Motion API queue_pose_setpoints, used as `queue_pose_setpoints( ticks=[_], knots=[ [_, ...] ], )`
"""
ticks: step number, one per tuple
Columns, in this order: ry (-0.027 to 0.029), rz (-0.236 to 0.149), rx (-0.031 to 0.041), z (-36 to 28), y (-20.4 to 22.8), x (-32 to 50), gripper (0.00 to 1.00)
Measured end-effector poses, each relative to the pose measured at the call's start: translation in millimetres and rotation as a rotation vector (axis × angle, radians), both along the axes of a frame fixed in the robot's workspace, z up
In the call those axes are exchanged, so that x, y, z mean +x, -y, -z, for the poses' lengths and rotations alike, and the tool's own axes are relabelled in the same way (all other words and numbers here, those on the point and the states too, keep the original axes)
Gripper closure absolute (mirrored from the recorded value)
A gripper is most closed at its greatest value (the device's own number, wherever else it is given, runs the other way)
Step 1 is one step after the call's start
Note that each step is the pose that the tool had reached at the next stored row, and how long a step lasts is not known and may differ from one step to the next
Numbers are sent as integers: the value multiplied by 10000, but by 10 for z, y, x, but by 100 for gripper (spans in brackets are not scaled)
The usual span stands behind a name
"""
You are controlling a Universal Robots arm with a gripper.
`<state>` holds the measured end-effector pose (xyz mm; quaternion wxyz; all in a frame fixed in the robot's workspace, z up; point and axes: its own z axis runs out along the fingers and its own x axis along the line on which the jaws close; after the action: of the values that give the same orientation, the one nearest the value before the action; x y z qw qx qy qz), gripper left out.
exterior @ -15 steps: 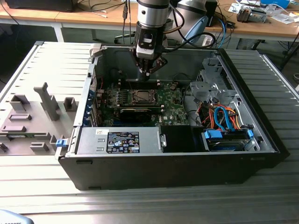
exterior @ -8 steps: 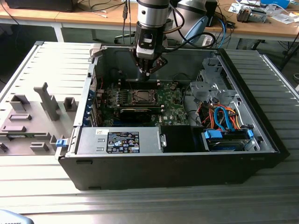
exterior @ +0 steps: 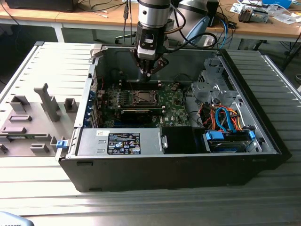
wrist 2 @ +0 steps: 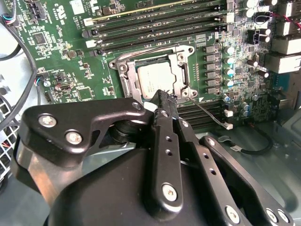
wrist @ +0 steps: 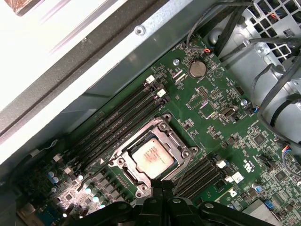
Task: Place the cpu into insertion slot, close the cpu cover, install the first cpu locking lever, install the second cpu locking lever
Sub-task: 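Install the first cpu locking lever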
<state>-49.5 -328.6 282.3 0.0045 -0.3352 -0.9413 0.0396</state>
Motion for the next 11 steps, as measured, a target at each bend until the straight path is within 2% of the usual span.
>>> queue_pose_setpoints(
  ticks=[11],
  knots=[
    [1,-18,0,0,0,0,89]
  ],
)
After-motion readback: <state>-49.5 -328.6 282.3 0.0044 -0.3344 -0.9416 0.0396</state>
